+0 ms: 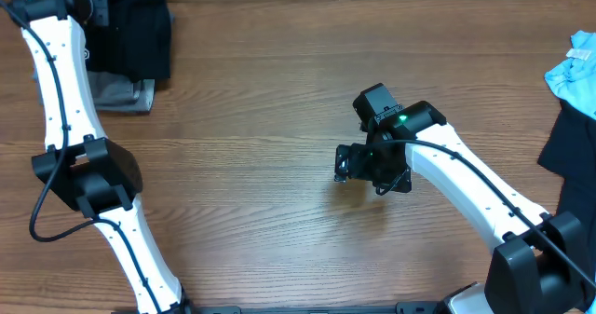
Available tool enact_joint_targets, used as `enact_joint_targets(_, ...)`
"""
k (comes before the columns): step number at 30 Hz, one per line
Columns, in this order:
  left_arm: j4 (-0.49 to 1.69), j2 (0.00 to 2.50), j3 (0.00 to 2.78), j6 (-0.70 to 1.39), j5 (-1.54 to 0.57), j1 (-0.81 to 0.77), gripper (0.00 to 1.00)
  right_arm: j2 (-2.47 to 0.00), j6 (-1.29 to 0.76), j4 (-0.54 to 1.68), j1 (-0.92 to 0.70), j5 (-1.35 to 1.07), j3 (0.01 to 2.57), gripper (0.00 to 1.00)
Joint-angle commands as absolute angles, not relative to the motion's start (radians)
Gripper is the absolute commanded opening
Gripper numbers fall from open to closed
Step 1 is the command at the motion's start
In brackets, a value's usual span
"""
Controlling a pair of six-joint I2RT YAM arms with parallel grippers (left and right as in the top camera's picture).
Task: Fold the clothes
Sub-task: 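Carry the shirt left and place it on the grey trousers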
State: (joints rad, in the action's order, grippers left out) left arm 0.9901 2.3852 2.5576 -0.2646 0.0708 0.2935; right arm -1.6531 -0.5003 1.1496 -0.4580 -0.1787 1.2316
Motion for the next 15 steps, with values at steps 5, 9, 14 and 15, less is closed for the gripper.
enact_joint_targets(5, 0.893, 2.497, 2.561, -0.232, 0.112, 0.383, 0.04, -1.650, -0.498, 1.156, -0.454, -0.172, 1.244, 1.00)
enact_joint_targets(9, 0.828, 2.497, 2.561, -0.241, 0.112, 0.419, 0.04, -1.650, -0.498, 1.149, -0.454, -0.173, 1.244, 1.00)
enact_joint_targets(14, 0.799, 2.498, 2.560, -0.249, 0.074, 0.436, 0.04, -1.650, -0.505, 1.148, -0.454, -0.173, 1.244, 1.00)
enact_joint_targets(15, 0.783, 2.498, 2.559, -0.248, 0.074, 0.435, 0.04, -1.650, -0.510, 1.151, -0.454, -0.173, 1.244, 1.00)
